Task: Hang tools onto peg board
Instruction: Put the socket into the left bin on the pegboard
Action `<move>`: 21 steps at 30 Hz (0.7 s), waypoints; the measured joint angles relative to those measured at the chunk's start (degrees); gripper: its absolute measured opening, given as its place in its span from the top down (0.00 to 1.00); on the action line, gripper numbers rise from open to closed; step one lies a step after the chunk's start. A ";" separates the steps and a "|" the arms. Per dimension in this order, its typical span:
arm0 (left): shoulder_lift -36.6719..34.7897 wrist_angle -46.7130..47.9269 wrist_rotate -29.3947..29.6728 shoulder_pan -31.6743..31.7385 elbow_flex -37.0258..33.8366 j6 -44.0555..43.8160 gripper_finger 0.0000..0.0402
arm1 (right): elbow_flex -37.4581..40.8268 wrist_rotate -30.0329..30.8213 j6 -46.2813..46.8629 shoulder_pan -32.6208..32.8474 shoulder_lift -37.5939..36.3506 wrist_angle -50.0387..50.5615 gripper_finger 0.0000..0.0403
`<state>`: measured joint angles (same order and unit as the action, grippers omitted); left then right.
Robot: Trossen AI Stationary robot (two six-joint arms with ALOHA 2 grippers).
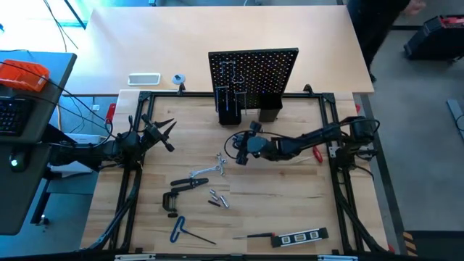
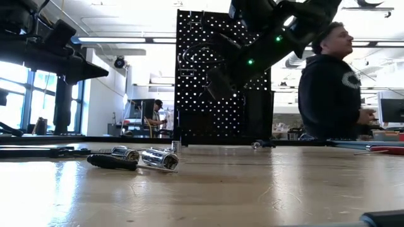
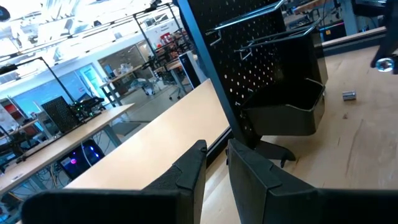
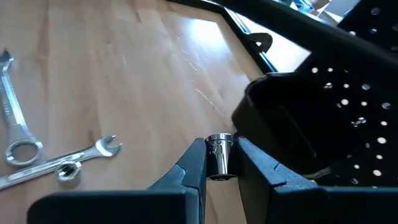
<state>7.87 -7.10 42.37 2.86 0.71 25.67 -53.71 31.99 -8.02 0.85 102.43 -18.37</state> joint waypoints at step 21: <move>0.01 -0.02 0.00 0.00 0.00 0.00 0.85 | -9.74 11.68 -12.80 -2.86 10.56 -4.75 0.88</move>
<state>7.88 -7.11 42.37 2.85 0.71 25.67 -63.45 43.67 -20.82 -2.01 112.99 -23.12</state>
